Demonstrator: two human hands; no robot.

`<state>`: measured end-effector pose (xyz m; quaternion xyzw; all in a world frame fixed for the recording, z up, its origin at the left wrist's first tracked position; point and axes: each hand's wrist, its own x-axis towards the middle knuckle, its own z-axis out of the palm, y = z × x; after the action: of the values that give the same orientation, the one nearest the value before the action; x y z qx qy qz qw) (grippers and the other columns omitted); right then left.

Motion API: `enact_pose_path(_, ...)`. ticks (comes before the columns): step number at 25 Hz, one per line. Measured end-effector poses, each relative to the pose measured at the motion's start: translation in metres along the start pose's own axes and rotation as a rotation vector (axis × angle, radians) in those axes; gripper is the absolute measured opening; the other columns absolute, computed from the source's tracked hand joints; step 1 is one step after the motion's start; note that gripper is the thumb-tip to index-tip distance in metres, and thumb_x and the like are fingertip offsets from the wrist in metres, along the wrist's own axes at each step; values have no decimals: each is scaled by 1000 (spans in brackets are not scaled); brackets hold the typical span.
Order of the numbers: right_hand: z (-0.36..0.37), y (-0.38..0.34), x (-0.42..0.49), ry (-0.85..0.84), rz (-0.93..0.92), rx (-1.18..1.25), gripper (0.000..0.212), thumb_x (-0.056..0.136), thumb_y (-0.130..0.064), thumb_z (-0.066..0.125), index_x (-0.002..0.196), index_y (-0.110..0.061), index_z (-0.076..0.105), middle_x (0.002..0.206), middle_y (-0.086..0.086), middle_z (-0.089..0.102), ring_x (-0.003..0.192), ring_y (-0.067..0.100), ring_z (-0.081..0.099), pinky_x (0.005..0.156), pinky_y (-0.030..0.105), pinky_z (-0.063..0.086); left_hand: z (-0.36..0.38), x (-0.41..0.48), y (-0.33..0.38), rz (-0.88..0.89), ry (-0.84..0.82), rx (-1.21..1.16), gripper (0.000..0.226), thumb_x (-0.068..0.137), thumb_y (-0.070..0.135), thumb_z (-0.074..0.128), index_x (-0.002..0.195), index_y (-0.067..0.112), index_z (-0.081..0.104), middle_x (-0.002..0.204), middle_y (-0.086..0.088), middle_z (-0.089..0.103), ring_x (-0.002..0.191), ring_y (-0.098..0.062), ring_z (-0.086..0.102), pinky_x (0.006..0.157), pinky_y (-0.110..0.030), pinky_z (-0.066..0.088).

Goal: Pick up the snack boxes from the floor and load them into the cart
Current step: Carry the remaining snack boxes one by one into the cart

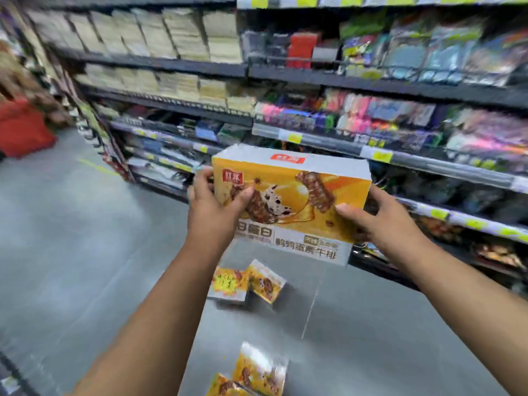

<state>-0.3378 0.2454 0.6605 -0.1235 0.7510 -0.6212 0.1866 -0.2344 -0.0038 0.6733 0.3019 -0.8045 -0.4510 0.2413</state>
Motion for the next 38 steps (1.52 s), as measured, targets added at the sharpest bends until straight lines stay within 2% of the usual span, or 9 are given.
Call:
enact_pose_path(4,-119,-48,-74,156,-37,-19,46,71,-41,75,113,-26,65,105,-2,73,88,12,72,66,27,58,49,-49,97,189,-132,27,66,75,42,78,126,23,39,127,-5,50,111,-21,52,92,-34,43)
enact_pose_path(9,-277,-69,-201,361,-89,-103,57,64,-53,72,115,-32,64,105,-10,72,87,8,71,69,26,54,139,-157,209,389,-319,-93,68,74,47,78,124,35,34,128,-1,52,109,-23,58,94,-49,50)
enact_pose_path(14,-408,-72,-318,509,-117,-114,43,80,-38,71,120,-25,62,106,-9,72,82,4,71,61,14,52,222,-269,311,508,-436,-149,65,76,45,76,125,29,35,131,-3,50,110,-22,56,95,-46,49)
enact_pose_path(18,-501,-69,-395,654,-109,-110,47,72,-49,71,114,-29,65,108,-9,72,87,5,71,66,17,54,284,-346,390,582,-539,-186,64,78,43,76,126,28,36,128,-2,52,111,-22,55,93,-46,49)
enact_pose_path(20,-538,-68,-422,716,-106,-98,42,76,-45,71,114,-28,65,105,-9,73,84,5,71,63,15,53,314,-375,421,624,-573,-204,63,76,46,76,122,32,36,128,-2,53,112,-24,54,94,-49,49)
enact_pose_path(24,-609,-49,-458,857,-74,-54,40,75,-46,73,111,-31,65,99,-11,74,85,13,73,68,36,59,384,-419,470,698,-670,-201,62,74,45,78,119,35,35,126,-2,54,106,-21,57,90,-45,51)
enact_pose_path(29,-684,-26,-479,987,-32,14,33,83,-36,70,114,-28,64,101,-7,74,82,12,73,59,24,56,485,-455,529,809,-783,-192,67,75,44,77,127,27,38,127,-1,53,111,-22,56,92,-47,50)
enact_pose_path(33,-761,-12,-501,1156,34,35,51,71,-47,74,119,-32,61,105,-7,73,89,16,73,69,37,59,587,-502,589,896,-959,-277,70,75,38,79,130,19,40,132,-4,51,117,-23,52,95,-42,45)
enact_pose_path(38,-841,21,-549,1389,112,87,32,83,-35,71,114,-31,64,105,-4,73,88,14,73,67,38,59,703,-586,649,993,-1160,-314,71,72,41,81,126,22,40,127,-4,54,114,-25,54,95,-47,47)
